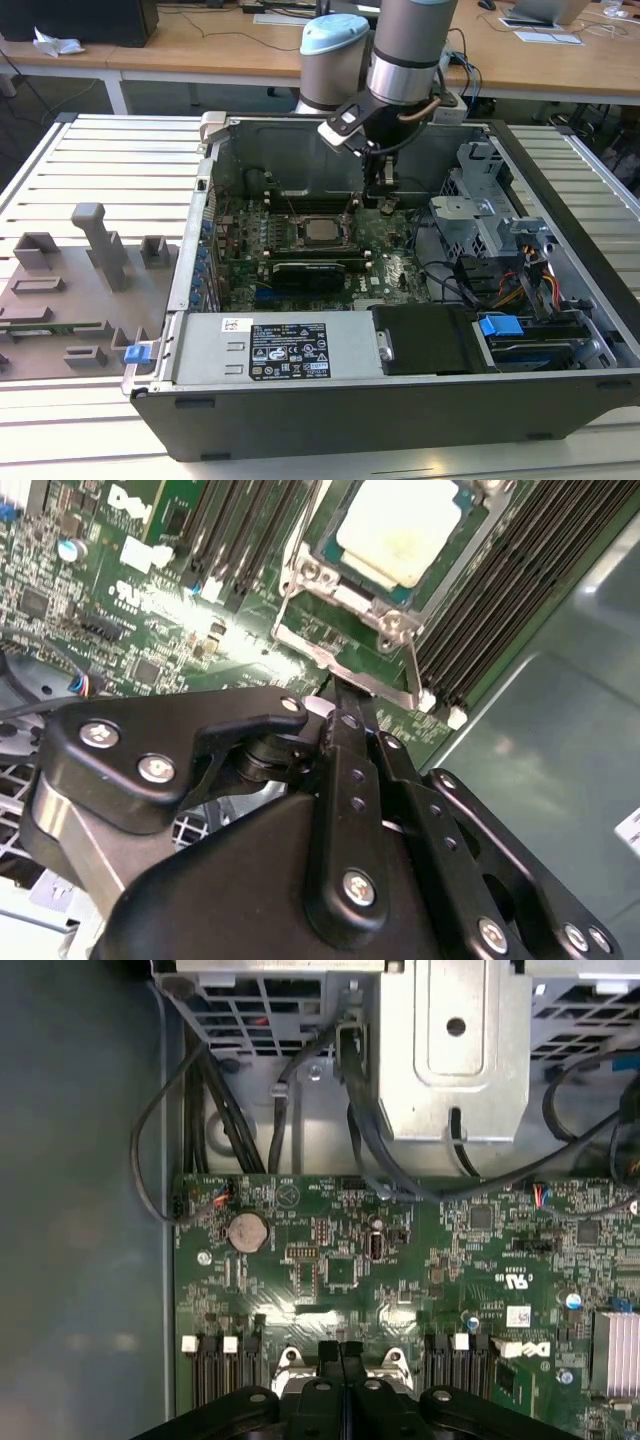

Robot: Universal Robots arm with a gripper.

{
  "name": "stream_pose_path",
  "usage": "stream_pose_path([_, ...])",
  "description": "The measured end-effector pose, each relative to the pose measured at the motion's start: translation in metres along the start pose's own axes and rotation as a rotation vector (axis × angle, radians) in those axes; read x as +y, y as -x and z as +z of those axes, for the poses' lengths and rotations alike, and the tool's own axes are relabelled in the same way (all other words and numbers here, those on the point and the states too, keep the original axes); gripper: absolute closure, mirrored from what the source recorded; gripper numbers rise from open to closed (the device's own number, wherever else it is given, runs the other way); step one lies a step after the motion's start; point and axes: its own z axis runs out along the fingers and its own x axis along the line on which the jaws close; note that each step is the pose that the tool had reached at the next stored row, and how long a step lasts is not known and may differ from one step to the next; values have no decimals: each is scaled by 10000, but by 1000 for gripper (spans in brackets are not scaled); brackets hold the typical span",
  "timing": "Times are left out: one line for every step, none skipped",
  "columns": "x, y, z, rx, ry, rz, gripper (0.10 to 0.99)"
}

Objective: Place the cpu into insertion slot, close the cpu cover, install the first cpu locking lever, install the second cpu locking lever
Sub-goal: 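Close the cpu cover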

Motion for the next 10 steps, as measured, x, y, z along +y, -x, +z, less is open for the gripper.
stream_pose_path([-32, 0, 1, 0, 1, 1, 980])
stream_pose_path([-52, 0, 2, 0, 1, -1, 980])
stream_pose_path([-68, 0, 2, 0, 2, -1, 980])
stream_pose_path([-95, 0, 3, 0, 3, -1, 980])
stream_pose_path([-116, 1, 4, 1, 3, 1, 980])
stream_pose_path([-129, 0, 4, 1, 4, 0, 980])
stream_pose_path([-145, 0, 4, 0, 3, 0, 980])
stream_pose_path([-156, 1, 5, 1, 3, -1, 980])
stream_pose_path([-175, 1, 5, 0, 3, 0, 980])
stream_pose_path([-195, 1, 6, 1, 3, 0, 980])
